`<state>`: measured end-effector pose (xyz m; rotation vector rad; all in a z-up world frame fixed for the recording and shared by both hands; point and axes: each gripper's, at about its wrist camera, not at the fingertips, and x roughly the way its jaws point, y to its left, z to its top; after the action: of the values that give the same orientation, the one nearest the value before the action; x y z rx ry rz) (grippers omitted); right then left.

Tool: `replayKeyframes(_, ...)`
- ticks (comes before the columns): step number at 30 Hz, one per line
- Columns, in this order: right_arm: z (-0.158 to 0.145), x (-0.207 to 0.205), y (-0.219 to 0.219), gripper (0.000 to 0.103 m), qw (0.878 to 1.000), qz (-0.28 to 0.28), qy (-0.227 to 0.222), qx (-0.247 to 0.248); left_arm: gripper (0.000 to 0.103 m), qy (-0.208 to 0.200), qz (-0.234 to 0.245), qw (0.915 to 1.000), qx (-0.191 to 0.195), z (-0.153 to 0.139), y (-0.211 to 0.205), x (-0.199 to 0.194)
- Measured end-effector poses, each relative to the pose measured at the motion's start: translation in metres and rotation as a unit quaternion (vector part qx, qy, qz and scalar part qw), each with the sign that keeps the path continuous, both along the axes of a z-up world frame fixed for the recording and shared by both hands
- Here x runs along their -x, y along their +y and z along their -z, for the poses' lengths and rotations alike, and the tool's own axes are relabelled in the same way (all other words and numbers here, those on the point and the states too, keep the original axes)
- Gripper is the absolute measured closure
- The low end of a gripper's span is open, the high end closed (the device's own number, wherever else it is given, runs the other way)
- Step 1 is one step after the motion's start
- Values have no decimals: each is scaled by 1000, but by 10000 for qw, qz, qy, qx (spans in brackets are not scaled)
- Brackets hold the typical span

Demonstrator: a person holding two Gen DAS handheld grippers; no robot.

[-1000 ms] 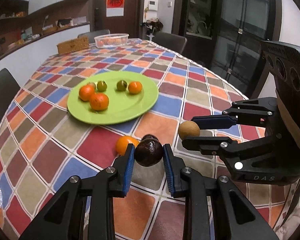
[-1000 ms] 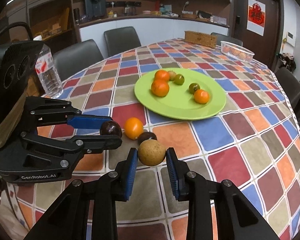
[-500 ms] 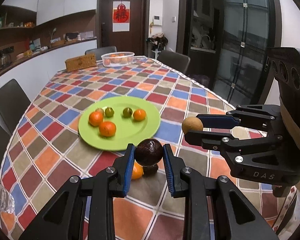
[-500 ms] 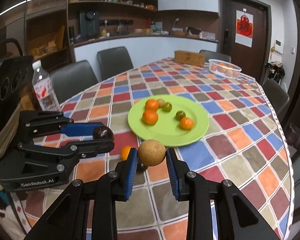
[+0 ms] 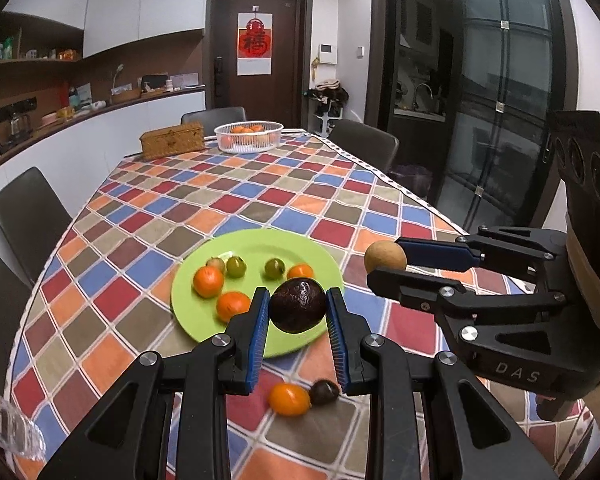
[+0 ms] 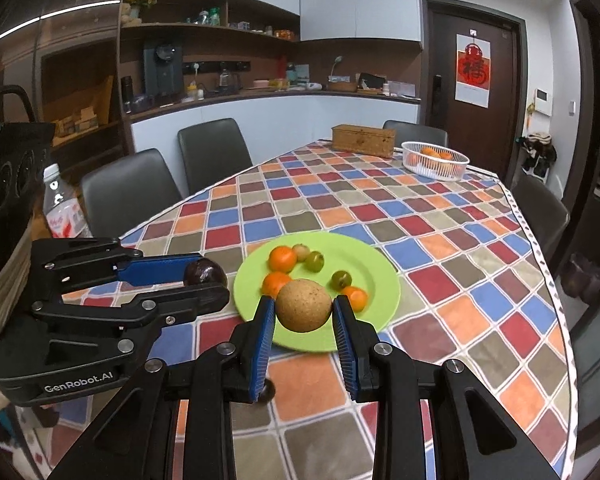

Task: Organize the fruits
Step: 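Carry the plum and brown fruit onto the plate and open both tools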

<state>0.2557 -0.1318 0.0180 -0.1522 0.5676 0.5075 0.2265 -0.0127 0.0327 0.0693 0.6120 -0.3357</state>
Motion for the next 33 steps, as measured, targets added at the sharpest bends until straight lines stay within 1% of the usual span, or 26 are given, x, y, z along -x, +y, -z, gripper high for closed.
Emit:
replayKeyframes(7, 0, -29, 8, 72, 9999, 23, 144, -78, 75, 44, -56, 10000, 61, 0, 9, -33)
replayKeyframes(9, 2, -40, 10, 72, 9997, 75, 210, -99, 75, 104, -69, 9998, 129, 2, 13, -43)
replayKeyframes(18, 19, -77, 19, 72, 9986, 184, 493, -88, 75, 392, -158, 9990, 128, 26, 25, -87)
replayKeyframes(25, 35, -102, 25, 72, 9971, 231, 727, -37, 75, 667, -141, 9975, 194, 42, 33, -116)
replayKeyframes(30, 45, -118, 31, 72, 9959, 249, 873, 40, 75, 813, -134, 9965, 121, 52, 34, -134)
replayKeyframes(33, 52, -126, 33, 72, 9951, 273, 945, 73, 75, 929, -132, 9955, 156, 58, 35, -144)
